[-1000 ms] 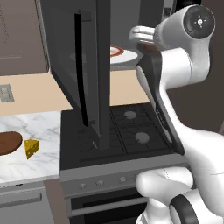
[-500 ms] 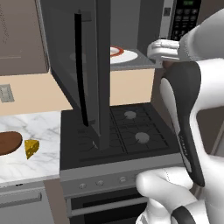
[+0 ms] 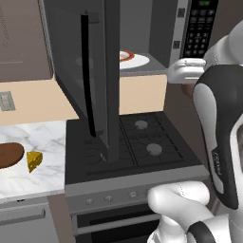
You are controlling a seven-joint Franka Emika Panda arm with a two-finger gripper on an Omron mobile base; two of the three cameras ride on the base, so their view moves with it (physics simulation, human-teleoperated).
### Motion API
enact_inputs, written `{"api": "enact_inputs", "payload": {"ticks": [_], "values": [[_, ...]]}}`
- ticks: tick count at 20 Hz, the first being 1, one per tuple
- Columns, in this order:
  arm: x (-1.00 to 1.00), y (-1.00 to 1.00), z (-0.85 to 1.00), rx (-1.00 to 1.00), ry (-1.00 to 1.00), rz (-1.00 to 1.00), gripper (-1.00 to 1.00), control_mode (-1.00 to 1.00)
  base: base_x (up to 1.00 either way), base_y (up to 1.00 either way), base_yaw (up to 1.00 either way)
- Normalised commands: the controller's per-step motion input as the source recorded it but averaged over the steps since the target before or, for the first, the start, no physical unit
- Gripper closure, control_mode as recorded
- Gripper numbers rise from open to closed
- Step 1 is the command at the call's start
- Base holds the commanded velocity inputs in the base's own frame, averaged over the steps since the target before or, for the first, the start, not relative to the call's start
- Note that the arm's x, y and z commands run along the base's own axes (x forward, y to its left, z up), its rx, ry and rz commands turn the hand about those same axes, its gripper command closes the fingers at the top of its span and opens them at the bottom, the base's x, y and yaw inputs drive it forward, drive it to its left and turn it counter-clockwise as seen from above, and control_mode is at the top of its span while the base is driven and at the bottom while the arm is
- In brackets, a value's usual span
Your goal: Retrieve the reheated potato from the microwave, then place the potato, cheese, and condiment on the cutting board.
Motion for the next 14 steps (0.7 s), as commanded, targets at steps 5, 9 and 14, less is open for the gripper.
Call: {"api": "enact_inputs", "payload": {"ticks": [5, 9, 14], "values": [[-0.24, 0.0, -0.23, -0.05, 0.04, 0.14, 1.0, -1.0, 0.0, 0.0, 0.0], [-0.15, 0.0, -0.31, -0.06, 0.01, 0.14, 1.0, -1.0, 0.0, 0.0, 0.0], [-0.02, 0.0, -0.32, -0.05, 0.0, 0.11, 1.0, -1.0, 0.0, 0.0, 0.0]]}}
